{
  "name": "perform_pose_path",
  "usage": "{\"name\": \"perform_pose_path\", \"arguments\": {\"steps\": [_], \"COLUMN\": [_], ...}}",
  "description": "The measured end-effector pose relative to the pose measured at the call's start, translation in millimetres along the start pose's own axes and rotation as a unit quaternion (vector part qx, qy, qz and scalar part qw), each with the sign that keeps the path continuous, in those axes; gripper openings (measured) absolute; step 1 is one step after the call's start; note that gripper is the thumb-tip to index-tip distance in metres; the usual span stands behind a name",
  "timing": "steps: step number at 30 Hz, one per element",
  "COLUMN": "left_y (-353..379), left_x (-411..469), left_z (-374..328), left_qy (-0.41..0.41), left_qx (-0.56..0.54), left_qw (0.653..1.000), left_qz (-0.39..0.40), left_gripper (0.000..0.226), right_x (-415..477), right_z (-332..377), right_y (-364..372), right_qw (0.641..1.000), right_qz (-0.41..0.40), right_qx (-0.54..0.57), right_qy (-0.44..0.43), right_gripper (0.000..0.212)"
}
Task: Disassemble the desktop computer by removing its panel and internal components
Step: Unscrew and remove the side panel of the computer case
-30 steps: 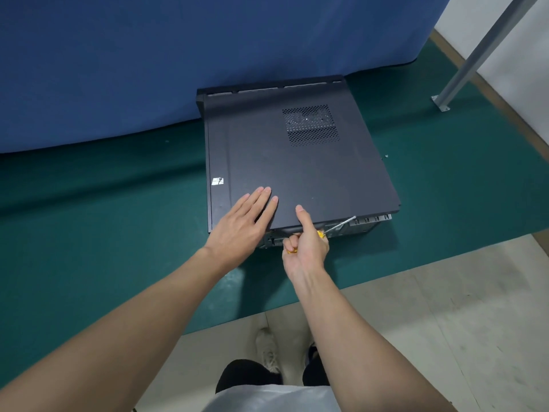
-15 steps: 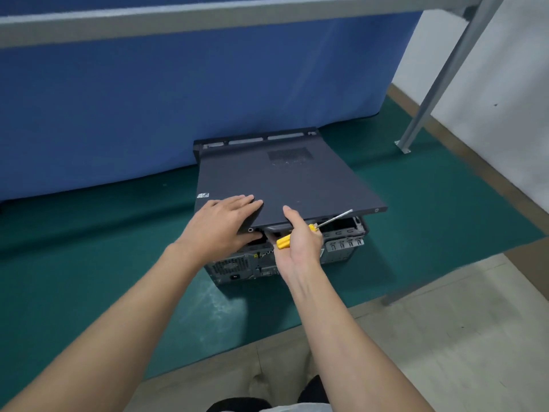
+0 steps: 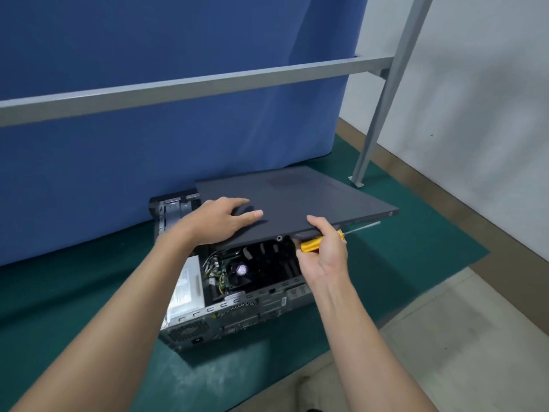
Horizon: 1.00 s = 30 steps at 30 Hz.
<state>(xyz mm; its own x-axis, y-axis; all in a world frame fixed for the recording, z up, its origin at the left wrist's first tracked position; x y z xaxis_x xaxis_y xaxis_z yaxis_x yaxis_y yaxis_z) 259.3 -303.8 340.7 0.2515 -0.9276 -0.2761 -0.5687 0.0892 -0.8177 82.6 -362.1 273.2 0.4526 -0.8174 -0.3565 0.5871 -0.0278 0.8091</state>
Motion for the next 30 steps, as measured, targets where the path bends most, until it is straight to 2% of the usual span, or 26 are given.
{"name": "perform_pose_path", "arguments": {"steps": [6,9,12,18,27,30], "left_y": [15.5,36.6,68.9,122.3,144.4,146.0], "left_x": [75.5,105.2,130.1,161.2,178.8,180.5], "left_z": [-15.3,-14.5,-15.8,-14.4,-15.0,-16.1], "left_qy": [-0.026,-0.055,-0.063,-0.070,-0.092,-0.101], "left_qx": [-0.068,-0.120,-0.147,-0.057,0.039,0.056], "left_qw": [0.995,0.988,0.984,0.996,0.994,0.992], "left_qz": [-0.062,-0.086,-0.074,-0.023,-0.047,-0.045], "left_gripper": [0.053,0.052,0.056,0.065,0.067,0.066], "right_x": [48.4,73.6,97.4,132.7,162.0,168.9], "right_z": [74.2,105.6,127.7,153.3,147.9,160.5], "right_y": [-42.3,-66.3,-92.4,-137.2,-179.8,-186.9], "right_qw": [0.999,0.997,0.996,0.992,0.986,0.981], "right_qz": [-0.034,-0.050,-0.070,-0.104,-0.164,-0.192], "right_qx": [0.003,0.021,0.035,0.051,0.021,0.012], "right_qy": [-0.033,-0.050,-0.053,-0.047,-0.005,-0.024], "right_gripper": [0.016,0.019,0.018,0.022,0.024,0.034]}}
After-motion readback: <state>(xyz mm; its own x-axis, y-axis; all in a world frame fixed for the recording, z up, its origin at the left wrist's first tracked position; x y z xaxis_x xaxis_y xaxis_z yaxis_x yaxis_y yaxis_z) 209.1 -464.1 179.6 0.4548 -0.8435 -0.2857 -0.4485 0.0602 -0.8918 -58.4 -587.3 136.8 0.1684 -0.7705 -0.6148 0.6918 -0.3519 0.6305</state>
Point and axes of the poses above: each hand's wrist, its own x-axis towards the middle knuckle, its own y-axis out of the palm, z = x × y, the point moved 9 cm from there along x, towards the middle knuckle, and after that the axes turned 7 degrees about z, right-handed, at the moved point
